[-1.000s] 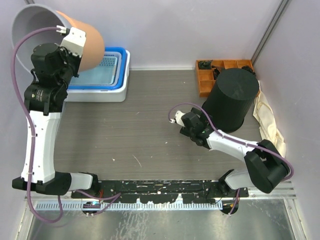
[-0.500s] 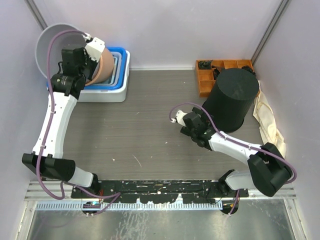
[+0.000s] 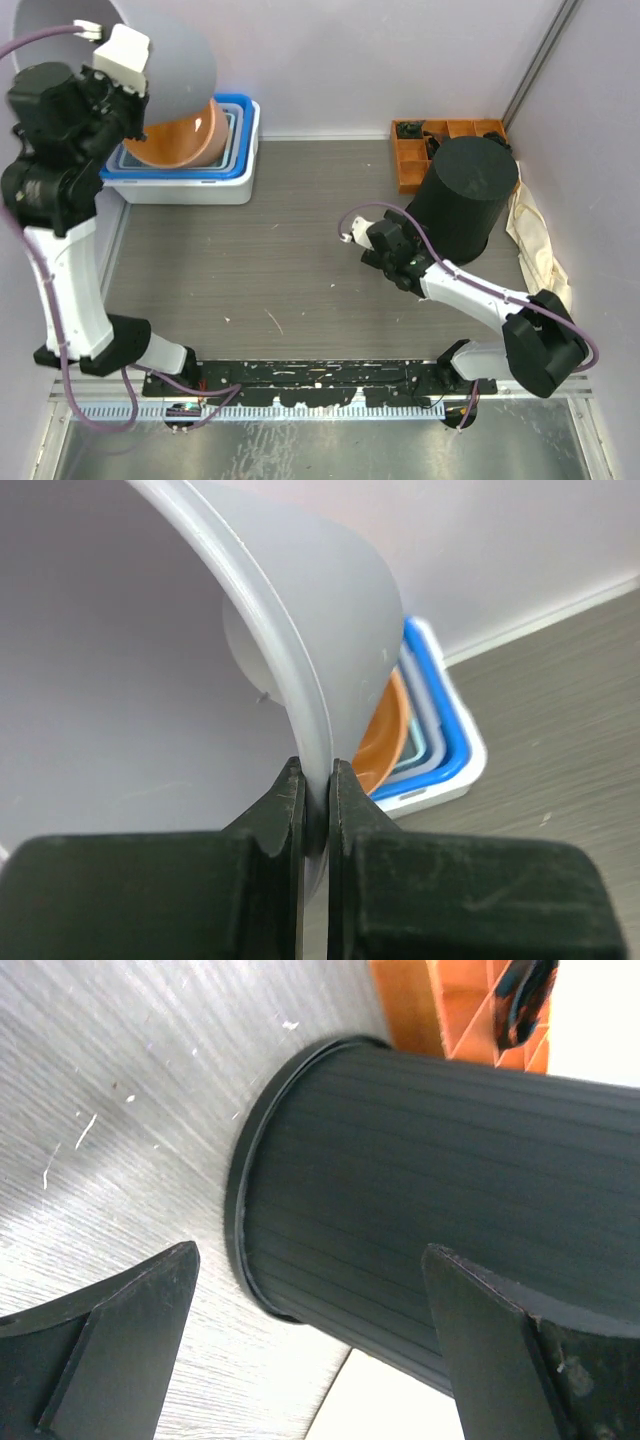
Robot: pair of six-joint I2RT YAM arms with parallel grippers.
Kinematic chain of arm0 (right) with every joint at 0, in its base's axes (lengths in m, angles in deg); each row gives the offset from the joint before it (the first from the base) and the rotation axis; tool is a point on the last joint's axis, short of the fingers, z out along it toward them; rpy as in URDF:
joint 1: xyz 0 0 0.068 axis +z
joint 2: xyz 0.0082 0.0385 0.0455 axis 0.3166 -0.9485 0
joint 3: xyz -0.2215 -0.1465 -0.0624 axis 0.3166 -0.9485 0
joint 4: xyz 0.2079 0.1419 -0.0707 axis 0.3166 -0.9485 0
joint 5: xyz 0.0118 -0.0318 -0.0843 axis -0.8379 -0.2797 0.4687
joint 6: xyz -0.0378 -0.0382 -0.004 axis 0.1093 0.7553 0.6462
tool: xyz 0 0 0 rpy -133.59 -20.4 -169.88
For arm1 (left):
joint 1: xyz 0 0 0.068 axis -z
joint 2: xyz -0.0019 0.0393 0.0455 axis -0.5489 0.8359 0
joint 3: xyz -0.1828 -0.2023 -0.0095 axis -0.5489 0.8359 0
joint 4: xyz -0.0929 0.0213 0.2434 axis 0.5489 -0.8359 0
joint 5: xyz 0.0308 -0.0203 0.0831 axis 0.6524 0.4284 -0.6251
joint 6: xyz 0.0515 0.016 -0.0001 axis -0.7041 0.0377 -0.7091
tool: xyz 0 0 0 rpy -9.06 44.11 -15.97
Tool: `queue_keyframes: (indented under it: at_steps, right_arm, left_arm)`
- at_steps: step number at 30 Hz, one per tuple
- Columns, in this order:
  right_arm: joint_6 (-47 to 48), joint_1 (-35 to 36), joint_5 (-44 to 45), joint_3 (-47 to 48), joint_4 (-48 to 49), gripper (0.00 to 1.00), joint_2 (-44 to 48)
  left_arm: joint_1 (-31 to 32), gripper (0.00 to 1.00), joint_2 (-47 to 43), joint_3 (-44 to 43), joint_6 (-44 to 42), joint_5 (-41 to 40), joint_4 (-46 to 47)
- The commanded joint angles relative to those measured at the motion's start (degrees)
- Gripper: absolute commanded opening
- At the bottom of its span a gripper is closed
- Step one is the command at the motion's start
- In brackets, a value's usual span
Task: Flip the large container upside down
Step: Pick up the container from the container.
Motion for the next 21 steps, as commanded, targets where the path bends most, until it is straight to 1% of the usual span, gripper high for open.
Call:
queue_keyframes:
  at_steps: [1, 3, 4, 5, 7, 9, 11, 12, 13, 15, 17, 18, 19, 21]
  right_arm:
    - [1.1, -1.1, -6.5, 9.6, -6.9, 1.00, 4.4]
    - [1.5, -2.0, -18.6, 16.4, -23.4, 1.00, 2.2]
    - [1.5, -2.1, -23.1, 18.2, -29.9, 1.00, 0.5]
    - [0.8, -2.1, -24.6, 19.0, -32.2, 1.00, -0.7]
    - [0.6, -2.1, -24.4, 19.2, -33.6, 1.00, -1.3]
    - [1.1, -2.1, -24.9, 19.6, -34.4, 1.00, 0.8]
    - [1.4, -2.4, -28.2, 22.4, -37.6, 1.00, 2.7]
    - [1.0, -2.8, -32.2, 24.7, -40.3, 1.00, 3.1]
    - [0.3, -3.7, -36.2, 27.9, -43.4, 1.00, 3.0]
    - [-1.1, -5.7, -46.7, 34.7, -51.2, 1.00, 3.1]
    - [-1.5, -8.2, -58.6, 39.7, -55.0, 1.00, 4.6]
    - [-1.7, -9.4, -62.6, 41.6, -56.0, 1.00, 5.7]
    - [-1.7, -10.5, -66.1, 43.1, -57.0, 1.00, 6.5]
    - [-1.3, -12.9, -70.8, 45.8, -59.3, 1.00, 7.2]
  left_arm:
    - [0.5, 0.00, -5.8, -3.9, 5.1, 11.7, 0.7]
    - [0.5, 0.00, -6.5, -5.3, 7.1, 15.2, -1.1]
    - [0.5, 0.00, -6.7, -6.2, 8.0, 16.9, -2.1]
    - [0.5, 0.00, -6.9, -7.1, 9.0, 18.4, -2.8]
    - [0.5, 0.00, -7.2, -8.5, 10.6, 21.6, -4.1]
    - [0.5, 0.00, -7.9, -8.9, 12.2, 24.4, -4.7]
    - [0.5, 0.00, -8.4, -8.2, 14.3, 28.4, -5.1]
    - [0.5, 0.00, -8.6, -7.2, 15.9, 30.8, -5.2]
    - [0.5, 0.00, -8.7, -5.5, 18.5, 33.7, -5.1]
    - [0.5, 0.00, -9.1, -0.5, 23.2, 40.2, -4.4]
    - [0.2, 0.00, -9.1, 6.1, 28.7, 50.3, -1.6]
    - [-0.5, 0.00, -9.0, 9.3, 32.7, 55.8, 0.8]
    - [-1.3, 0.00, -9.1, 13.1, 37.8, 61.9, 5.4]
    - [-2.5, 0.00, -9.0, 19.4, 50.8, 70.2, 17.0]
